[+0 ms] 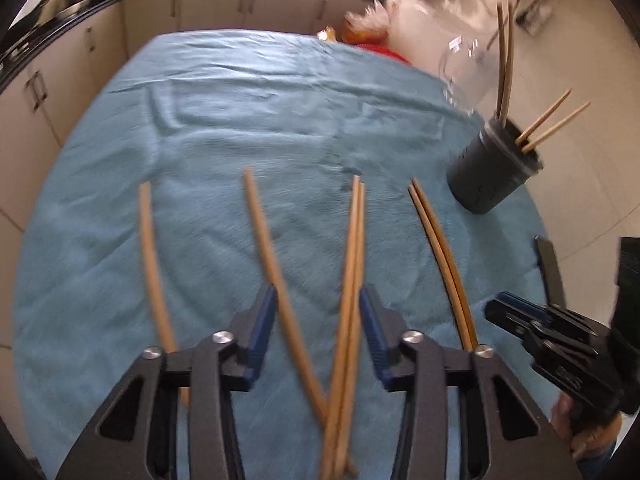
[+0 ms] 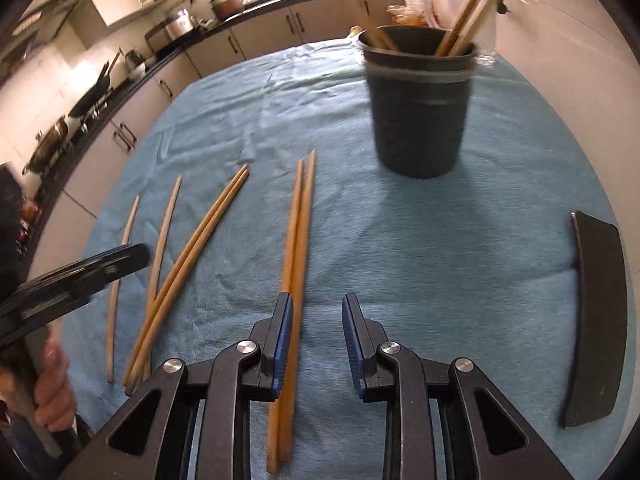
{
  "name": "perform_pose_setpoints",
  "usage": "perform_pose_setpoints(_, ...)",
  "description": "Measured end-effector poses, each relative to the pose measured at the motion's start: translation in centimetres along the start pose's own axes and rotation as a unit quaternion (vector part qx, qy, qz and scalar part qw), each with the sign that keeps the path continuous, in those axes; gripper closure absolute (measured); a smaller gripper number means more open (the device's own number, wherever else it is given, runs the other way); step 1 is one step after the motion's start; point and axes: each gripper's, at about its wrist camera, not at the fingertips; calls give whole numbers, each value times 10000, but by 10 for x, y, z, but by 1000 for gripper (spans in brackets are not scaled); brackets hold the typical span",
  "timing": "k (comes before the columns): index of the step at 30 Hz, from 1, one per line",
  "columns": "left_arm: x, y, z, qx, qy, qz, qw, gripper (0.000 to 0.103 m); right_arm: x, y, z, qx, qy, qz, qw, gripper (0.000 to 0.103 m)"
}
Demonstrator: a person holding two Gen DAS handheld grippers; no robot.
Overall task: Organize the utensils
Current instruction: 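Lower the left gripper onto a wooden chopstick and close on it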
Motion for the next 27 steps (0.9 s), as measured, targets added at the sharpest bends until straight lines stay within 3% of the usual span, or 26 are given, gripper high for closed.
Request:
perform_pose_setpoints(2,8,10,-7,36,175,85,9998,78,-1,-5,-5,44,47,-38,10000,76)
perform_pose_setpoints(7,22,34,-15,257,395,389,9981,81,-3,-11,-13,153,126,-70,9998,76)
perform_pose_setpoints(9,25,35,-14,220,416,409,9981,87,-3,-13,-15,183,154,-87,9997,76)
perform_pose_setpoints(16,30,39,-8,395,433,476,9971,89,-2,-12,-19,275,223,-86,9993,76)
perform_pose_setpoints(19,36,45,-14,553,402,416,9968,89,2,-9,-18,280,213,-75,9994,76)
perform_pose_setpoints(22,39,46,-14,724,225,344,9965,96,11,-6,-14,254,186,-60,9995,76)
perform_pose_setpoints(27,30,28,-4,423,-49,61,9991,96,29,6,-12,145,121,25,9998,77)
Point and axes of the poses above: each gripper's, at about its wrist camera, not at the fingertips, and y roughly the way its jaws point, z to its left, x to its top, and after that the axes turned 1 degree about x, right-handed
